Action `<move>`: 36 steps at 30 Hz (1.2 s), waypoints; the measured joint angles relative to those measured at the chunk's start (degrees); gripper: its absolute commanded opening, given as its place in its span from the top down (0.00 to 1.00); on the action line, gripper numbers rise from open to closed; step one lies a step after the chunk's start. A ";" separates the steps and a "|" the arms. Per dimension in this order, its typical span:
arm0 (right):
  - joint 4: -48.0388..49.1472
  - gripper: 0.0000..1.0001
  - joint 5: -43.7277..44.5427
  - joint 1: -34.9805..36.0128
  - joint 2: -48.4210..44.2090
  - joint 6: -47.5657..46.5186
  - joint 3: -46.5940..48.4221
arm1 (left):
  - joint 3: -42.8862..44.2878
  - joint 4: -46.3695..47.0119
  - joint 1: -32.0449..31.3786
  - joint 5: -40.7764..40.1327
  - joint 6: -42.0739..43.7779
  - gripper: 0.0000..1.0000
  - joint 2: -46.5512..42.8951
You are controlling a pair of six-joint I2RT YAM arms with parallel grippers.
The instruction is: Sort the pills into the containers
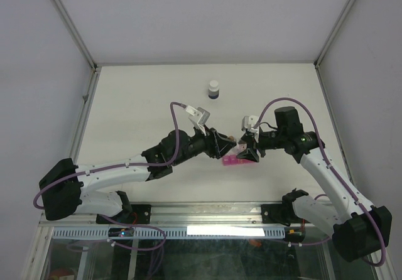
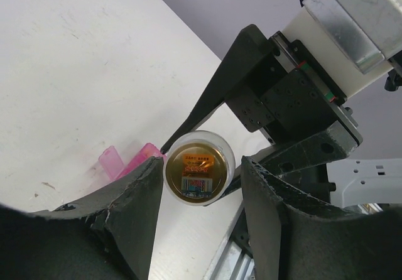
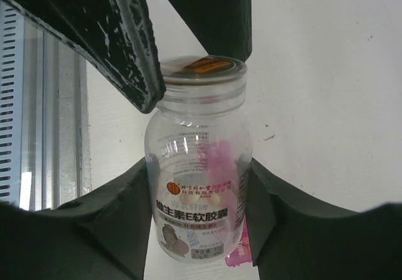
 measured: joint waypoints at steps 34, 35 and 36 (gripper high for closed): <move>-3.39 1.00 -0.55 -0.26 0.00 0.17 0.00 | 0.00 2.43 3.48 15.13 12.28 0.80 2.62; -3.72 1.00 -0.57 -0.35 0.00 0.15 0.00 | 0.00 2.86 3.72 16.33 14.12 0.81 2.89; -3.89 1.00 -0.57 -0.44 0.00 0.15 0.00 | 0.02 3.21 4.00 17.51 15.67 0.81 3.15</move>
